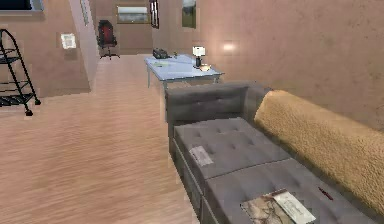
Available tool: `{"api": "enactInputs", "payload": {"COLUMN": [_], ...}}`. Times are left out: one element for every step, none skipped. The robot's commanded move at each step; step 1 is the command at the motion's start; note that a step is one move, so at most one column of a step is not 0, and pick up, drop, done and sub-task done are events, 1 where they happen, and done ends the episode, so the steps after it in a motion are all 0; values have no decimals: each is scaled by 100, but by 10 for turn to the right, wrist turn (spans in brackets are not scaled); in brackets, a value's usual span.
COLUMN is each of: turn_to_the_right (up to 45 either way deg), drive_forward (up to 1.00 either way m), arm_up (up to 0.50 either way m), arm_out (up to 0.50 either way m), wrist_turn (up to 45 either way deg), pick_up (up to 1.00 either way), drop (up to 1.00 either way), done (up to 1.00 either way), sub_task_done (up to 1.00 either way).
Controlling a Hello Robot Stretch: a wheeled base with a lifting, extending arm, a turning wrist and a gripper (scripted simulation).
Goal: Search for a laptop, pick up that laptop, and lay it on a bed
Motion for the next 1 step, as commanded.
{"api": "enactInputs", "payload": {"turn_to_the_right": [-180], "drive_forward": [0], "arm_up": [0], "arm_out": [0], "wrist_turn": [0], "pick_up": [0], "drop": [0], "done": [0], "sub_task_done": [0]}}
